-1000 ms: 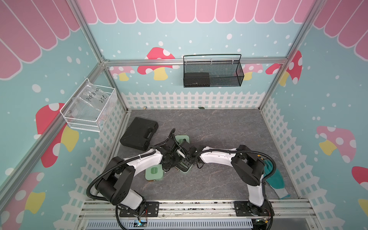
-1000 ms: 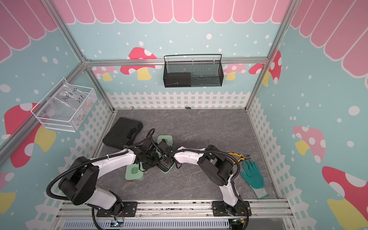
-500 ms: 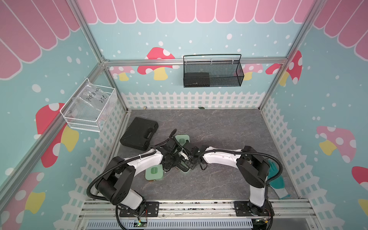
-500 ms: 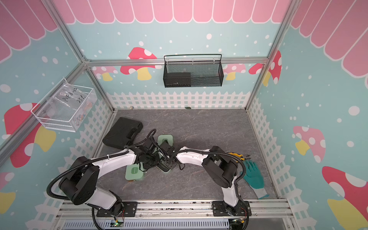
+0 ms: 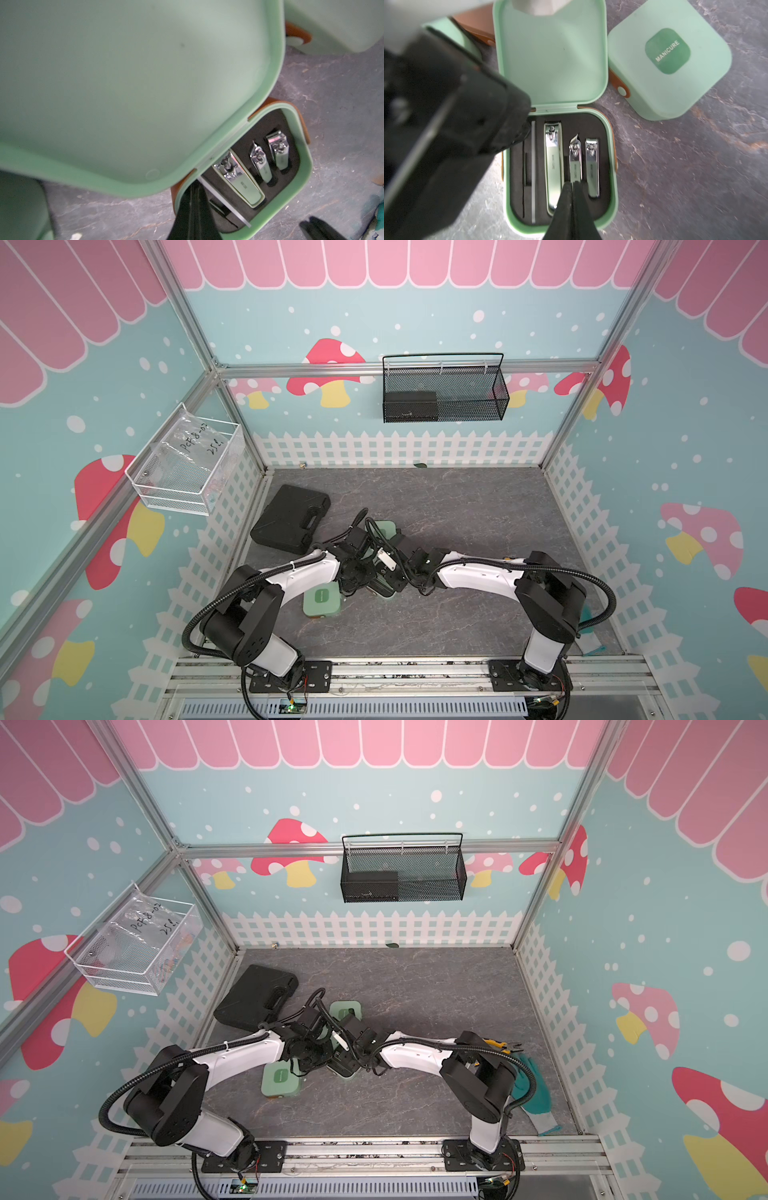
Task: Organize nail clipper sets
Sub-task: Place the nail clipper in the storage box, then adjust the nail clipper in the storage box.
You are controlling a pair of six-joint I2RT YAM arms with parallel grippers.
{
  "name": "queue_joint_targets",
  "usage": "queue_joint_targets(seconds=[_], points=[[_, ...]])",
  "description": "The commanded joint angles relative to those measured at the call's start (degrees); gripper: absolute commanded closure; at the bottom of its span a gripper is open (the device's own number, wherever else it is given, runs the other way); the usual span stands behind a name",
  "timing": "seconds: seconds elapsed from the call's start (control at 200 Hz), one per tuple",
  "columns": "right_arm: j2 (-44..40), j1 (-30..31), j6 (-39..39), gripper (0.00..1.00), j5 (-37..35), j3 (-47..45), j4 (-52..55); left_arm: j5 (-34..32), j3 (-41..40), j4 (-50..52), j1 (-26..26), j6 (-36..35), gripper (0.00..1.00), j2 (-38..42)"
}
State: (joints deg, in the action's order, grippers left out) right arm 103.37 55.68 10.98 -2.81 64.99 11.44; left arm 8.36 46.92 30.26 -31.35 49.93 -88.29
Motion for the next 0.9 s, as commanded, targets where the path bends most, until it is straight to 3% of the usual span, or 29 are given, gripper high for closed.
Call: queue_joint_targets(seconds=[0.0, 0.235, 0.47, 0.671, 0.896], points=[[3.0, 0.6, -1.2, 0.96, 0.9, 3.1, -5.6, -1.2, 0.1, -0.6, -0.3, -0.1, 1.0, -1.8], [2.8, 0.0, -1.0, 0.98, -0.7, 1.4, -9.7, -1.2, -0.5, -0.6, -0.3, 0.0, 1.0, -1.3], [-9.7, -0.4, -0.4, 0.96, -0.8, -9.9, -15.0, -2.3, -1.1, -0.7, 0.3, 0.6, 1.0, 0.4], [-15.2, -2.3, -0.9, 0.95, 4.4, -15.6, -14.5, -1.4, -1.1, -1.6, 0.9, 0.7, 1.0, 0.2], [-10.7, -5.1, 1.4, 1.0, 13.2, -9.1, -10.1, 0.6, -2.4, -4.0, 0.9, 1.6, 1.0, -0.1]])
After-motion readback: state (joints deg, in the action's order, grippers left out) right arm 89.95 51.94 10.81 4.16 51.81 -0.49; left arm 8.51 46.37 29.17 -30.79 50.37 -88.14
